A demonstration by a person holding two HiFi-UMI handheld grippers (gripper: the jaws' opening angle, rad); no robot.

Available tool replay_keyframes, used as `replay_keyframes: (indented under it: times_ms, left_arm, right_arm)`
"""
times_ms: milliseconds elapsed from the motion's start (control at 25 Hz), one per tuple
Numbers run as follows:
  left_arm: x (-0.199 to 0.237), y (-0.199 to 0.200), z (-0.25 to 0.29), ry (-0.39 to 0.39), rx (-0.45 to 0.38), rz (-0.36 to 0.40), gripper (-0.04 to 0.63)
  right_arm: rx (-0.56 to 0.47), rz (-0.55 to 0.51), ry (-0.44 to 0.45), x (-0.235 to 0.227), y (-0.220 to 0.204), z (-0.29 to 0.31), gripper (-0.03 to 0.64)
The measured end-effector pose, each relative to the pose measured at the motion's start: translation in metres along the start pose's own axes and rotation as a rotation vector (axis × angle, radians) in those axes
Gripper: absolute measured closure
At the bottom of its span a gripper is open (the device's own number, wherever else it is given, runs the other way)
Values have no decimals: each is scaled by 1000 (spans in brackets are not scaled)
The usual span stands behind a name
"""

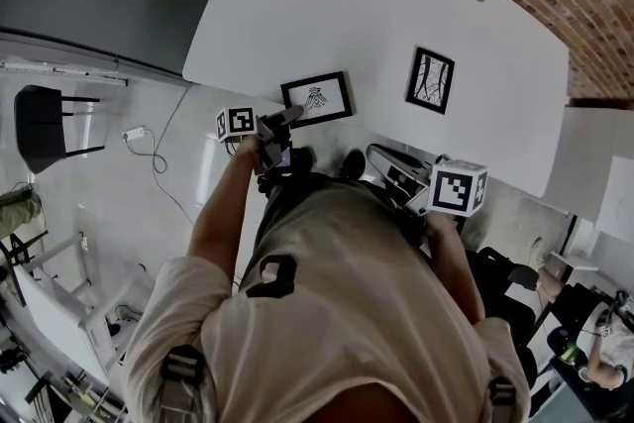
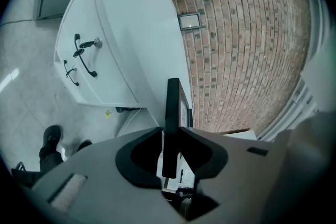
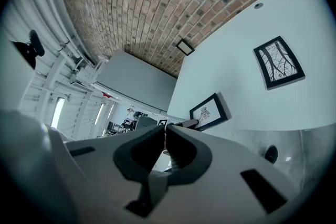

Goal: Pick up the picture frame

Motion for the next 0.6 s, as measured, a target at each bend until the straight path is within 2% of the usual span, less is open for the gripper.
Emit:
replay_keyframes:
  times_ms: [80, 440, 600]
  left_arm:
    - [0, 1, 0, -1, 10, -3, 502]
    - [1, -1, -6, -1, 4, -33, 503]
    - [-1, -4, -9, -7, 8, -29, 525]
  right_arm:
    - [-13, -22, -31, 2, 0, -1, 609]
    - [-48, 19, -24, 3, -19, -1, 610]
    - [-59, 27, -35, 4, -21, -6, 609]
Point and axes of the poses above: the fingertips, and each gripper's own axes: z forward along the fingers, x to its left, y out of its top, the point moved 10 cm from there along -z, backward along the fingers, and after that the axes turned 15 degrees about -y, right-handed, at the moved point
